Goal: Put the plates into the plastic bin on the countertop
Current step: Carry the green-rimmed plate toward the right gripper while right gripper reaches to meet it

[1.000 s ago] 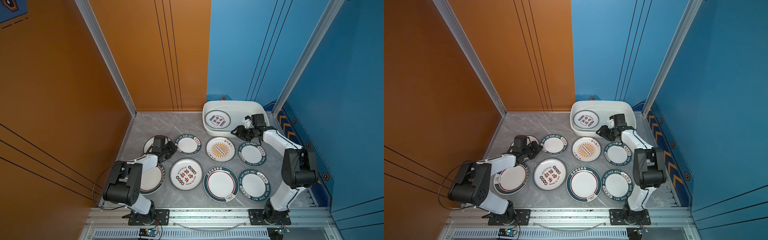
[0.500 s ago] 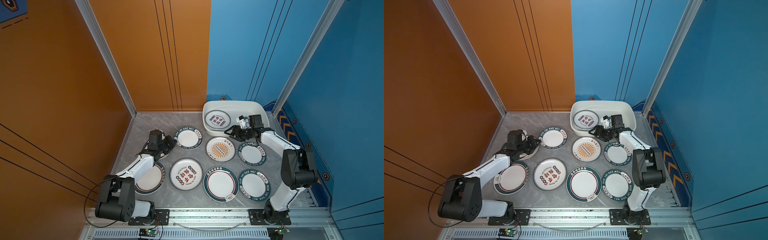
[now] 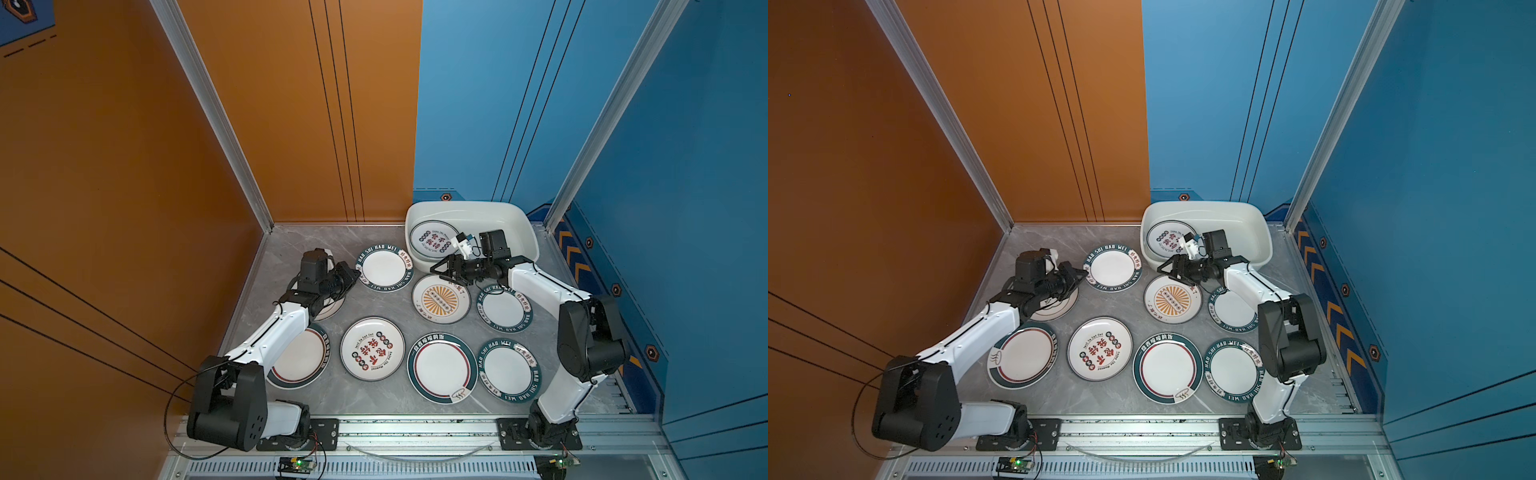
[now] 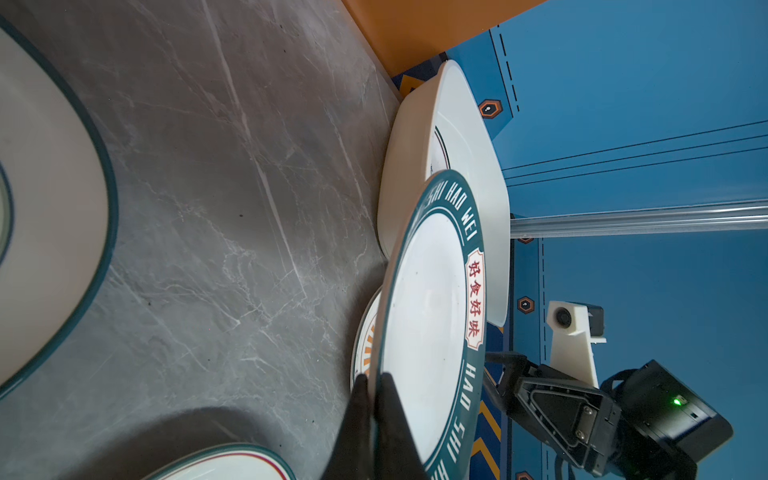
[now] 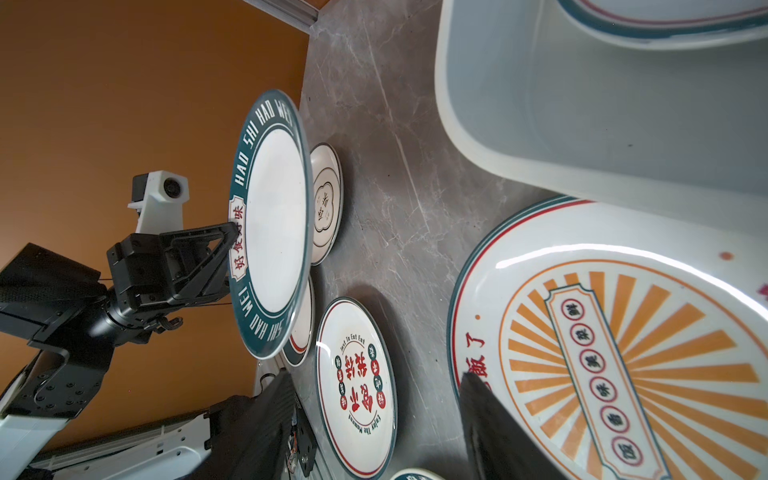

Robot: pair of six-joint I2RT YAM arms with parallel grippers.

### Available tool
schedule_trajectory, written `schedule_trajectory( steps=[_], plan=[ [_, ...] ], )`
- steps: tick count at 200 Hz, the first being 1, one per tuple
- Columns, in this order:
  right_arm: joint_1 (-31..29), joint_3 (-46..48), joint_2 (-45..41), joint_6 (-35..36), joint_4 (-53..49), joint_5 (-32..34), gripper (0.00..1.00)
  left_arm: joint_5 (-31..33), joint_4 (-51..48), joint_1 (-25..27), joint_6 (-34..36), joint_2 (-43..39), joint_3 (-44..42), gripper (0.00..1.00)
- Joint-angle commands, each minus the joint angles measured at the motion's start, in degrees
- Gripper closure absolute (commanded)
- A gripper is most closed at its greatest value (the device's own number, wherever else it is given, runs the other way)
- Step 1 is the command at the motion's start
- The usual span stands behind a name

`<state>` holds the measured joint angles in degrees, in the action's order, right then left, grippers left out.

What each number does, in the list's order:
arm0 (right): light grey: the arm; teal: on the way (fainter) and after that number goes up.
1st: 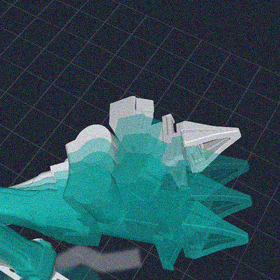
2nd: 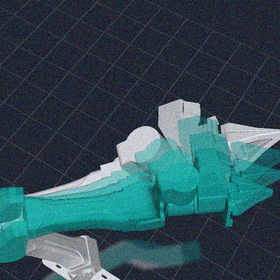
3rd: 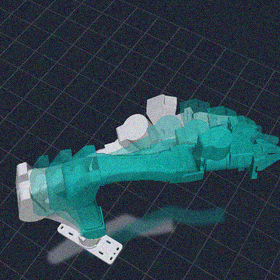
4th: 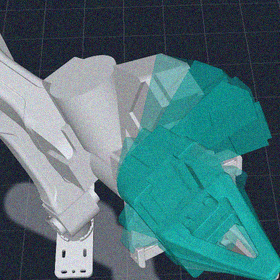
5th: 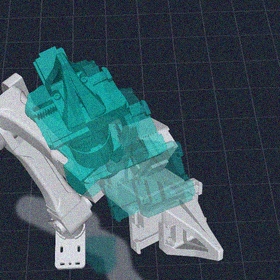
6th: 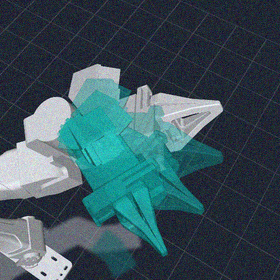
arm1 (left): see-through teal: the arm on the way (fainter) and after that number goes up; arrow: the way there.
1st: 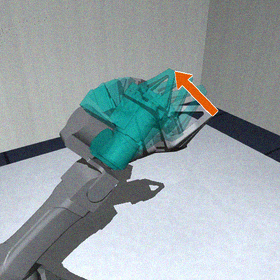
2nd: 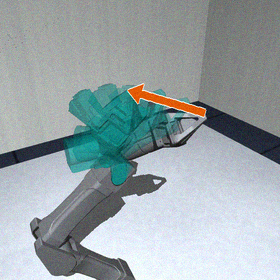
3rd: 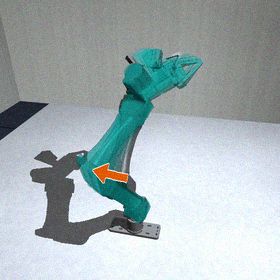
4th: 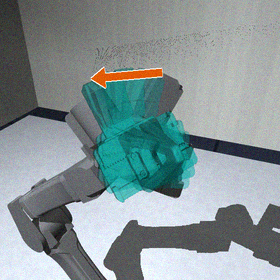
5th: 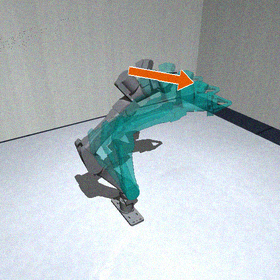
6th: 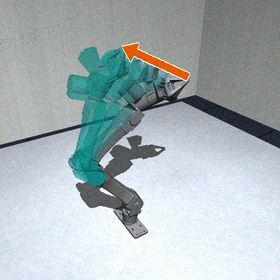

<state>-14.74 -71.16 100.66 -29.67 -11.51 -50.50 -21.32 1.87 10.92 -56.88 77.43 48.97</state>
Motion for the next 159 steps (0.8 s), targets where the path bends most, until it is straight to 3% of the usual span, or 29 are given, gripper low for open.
schedule_trajectory(
  steps=[1, 95, 159],
  plan=[
    [-1.1, -1.2, 0.8, -2.4, 4.0, -1.2, 0.35, -1.8, 0.9, 1.1, -0.5, 1.3, 2.9, 1.0],
    [-3.6, -1.6, 5.0, -11.5, 14.8, -1.7, 0.4, -1.4, 2.4, 5.2, -1.5, 3.9, 5.4, 1.0],
    [-4.2, -2.2, 6.6, -14.2, 17.6, -2.4, 0.58, -1.8, 3.6, 6.4, -1.6, 6.1, 6.0, 1.0]
  ],
)
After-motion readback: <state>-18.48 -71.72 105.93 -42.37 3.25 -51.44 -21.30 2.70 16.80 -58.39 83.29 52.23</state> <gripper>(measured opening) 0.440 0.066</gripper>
